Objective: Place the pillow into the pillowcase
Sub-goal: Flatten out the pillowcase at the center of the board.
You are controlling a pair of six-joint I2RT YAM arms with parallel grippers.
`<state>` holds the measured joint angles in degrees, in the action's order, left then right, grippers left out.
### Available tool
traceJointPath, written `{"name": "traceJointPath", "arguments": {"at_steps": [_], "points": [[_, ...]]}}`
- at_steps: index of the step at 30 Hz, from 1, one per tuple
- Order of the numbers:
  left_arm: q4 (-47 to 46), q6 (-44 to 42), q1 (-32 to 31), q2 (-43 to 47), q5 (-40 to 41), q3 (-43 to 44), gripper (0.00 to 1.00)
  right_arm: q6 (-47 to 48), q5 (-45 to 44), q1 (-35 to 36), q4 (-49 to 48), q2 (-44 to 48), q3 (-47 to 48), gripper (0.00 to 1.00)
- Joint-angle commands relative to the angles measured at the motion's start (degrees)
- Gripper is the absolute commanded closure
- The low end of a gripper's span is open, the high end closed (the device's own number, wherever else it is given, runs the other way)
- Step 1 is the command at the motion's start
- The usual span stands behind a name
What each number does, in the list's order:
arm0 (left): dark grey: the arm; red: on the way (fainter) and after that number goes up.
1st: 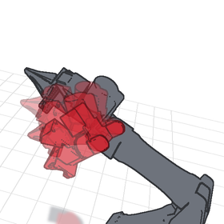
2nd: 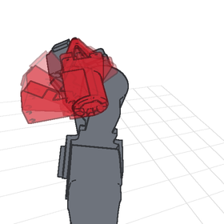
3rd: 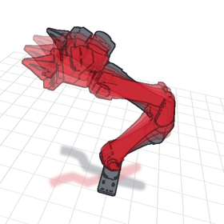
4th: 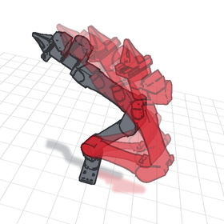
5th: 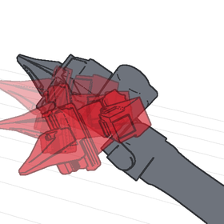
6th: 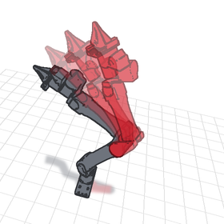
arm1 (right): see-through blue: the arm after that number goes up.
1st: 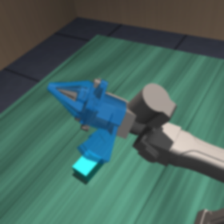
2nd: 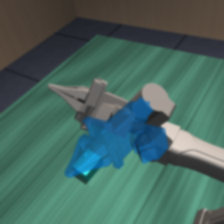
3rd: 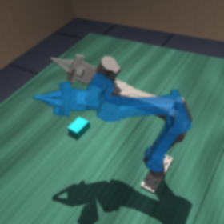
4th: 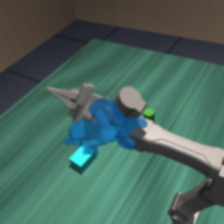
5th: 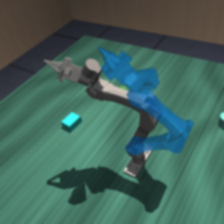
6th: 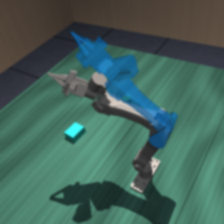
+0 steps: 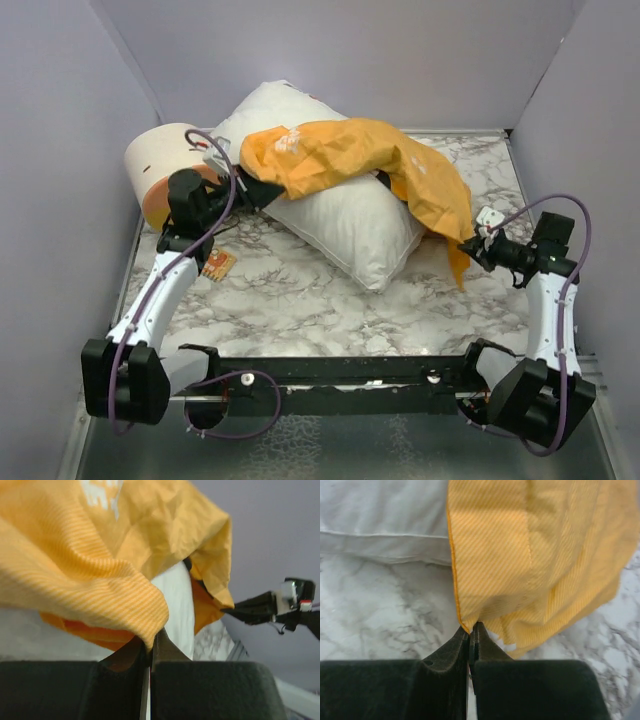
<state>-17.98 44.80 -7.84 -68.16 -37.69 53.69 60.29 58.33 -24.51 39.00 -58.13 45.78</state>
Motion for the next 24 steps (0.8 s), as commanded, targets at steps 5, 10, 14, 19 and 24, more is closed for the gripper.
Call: {"name": "traceJointPath", "arguments": {"at_steps": [5, 10, 14, 19, 24], "points": [[13.71, -7.19, 0.10, 19.84, -9.40, -12.29, 1.00, 14.17, 10.72, -0.23, 17.61, 1.01, 8.04, 0.99], [26.90, -13.11, 0.10, 28.30, 3.71, -6.87, 1.00, 9.30, 7.19, -0.27, 17.95, -1.71, 18.13, 0.99], [41.32, -20.11, 0.10, 29.64, 16.67, -0.23, 1.00, 6.37, -5.82, -0.36, 12.96, 2.57, 15.05, 0.99], [50.52, -22.92, 0.02, 27.82, 16.26, 2.79, 1.00, 11.64, -18.55, -0.45, 13.63, 7.15, 7.62, 0.99], [52.44, -21.64, -0.33, 26.79, 8.75, 1.77, 1.00, 12.83, -23.57, -0.45, 13.47, 8.54, 5.11, 0.99]]}}
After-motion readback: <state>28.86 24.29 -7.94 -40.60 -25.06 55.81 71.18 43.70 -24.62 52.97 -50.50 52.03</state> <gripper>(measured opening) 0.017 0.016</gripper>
